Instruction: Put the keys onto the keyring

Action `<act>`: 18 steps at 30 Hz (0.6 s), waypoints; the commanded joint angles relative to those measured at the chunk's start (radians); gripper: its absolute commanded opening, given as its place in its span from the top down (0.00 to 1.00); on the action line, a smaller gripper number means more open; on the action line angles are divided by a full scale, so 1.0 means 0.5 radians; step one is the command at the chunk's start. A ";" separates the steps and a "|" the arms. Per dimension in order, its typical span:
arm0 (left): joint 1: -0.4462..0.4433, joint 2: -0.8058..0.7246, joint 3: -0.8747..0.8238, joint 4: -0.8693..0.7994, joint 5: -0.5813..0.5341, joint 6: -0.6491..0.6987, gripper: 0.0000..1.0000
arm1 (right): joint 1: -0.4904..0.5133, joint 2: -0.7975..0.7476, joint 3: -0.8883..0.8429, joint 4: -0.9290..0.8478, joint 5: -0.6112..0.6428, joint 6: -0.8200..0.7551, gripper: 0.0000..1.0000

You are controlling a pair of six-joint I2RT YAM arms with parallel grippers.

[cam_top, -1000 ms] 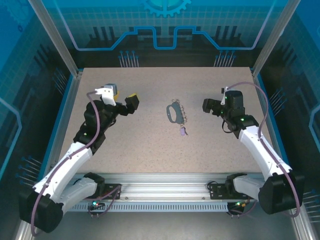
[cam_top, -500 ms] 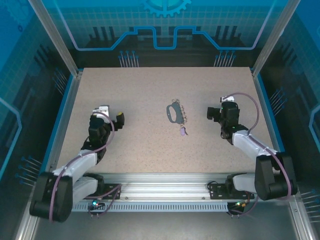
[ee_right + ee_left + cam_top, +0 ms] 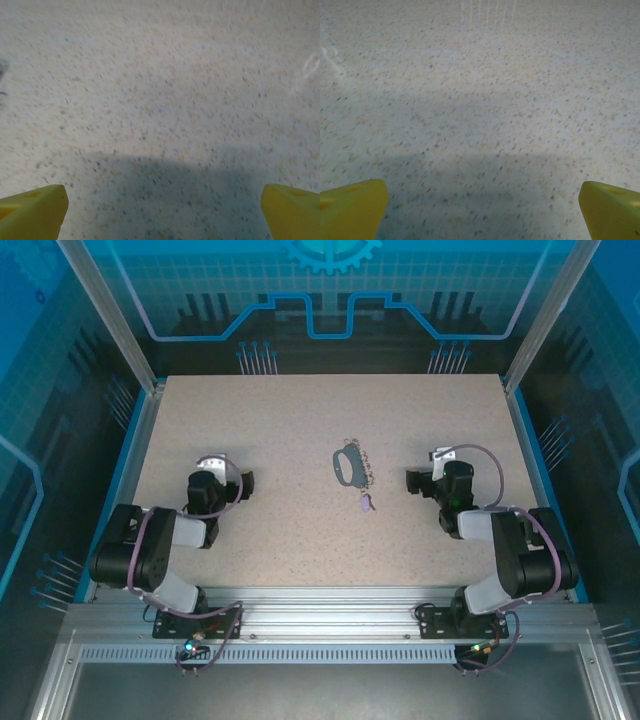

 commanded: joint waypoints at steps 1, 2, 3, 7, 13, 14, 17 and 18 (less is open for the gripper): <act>0.073 -0.002 0.104 0.015 0.151 -0.007 0.01 | -0.049 0.003 0.012 0.173 -0.169 -0.047 0.00; 0.079 -0.004 0.110 0.004 0.159 -0.011 0.01 | -0.045 0.003 0.015 0.170 -0.158 -0.050 0.00; 0.083 -0.001 0.107 0.014 0.169 -0.015 0.01 | -0.034 0.002 0.018 0.168 -0.137 -0.055 0.00; 0.089 0.000 0.107 0.009 0.177 -0.018 0.01 | -0.015 0.003 0.013 0.174 -0.106 -0.064 0.00; 0.089 -0.001 0.110 0.005 0.173 -0.015 0.01 | -0.011 0.005 0.024 0.160 -0.108 -0.065 0.00; 0.089 -0.001 0.113 0.005 0.173 -0.015 0.01 | -0.019 0.007 0.028 0.154 -0.122 -0.060 0.00; 0.083 -0.001 0.112 0.006 0.165 -0.010 0.01 | -0.031 0.006 0.027 0.152 -0.142 -0.058 0.00; 0.076 -0.001 0.110 0.008 0.153 -0.006 0.01 | -0.029 0.006 0.023 0.158 -0.139 -0.059 0.00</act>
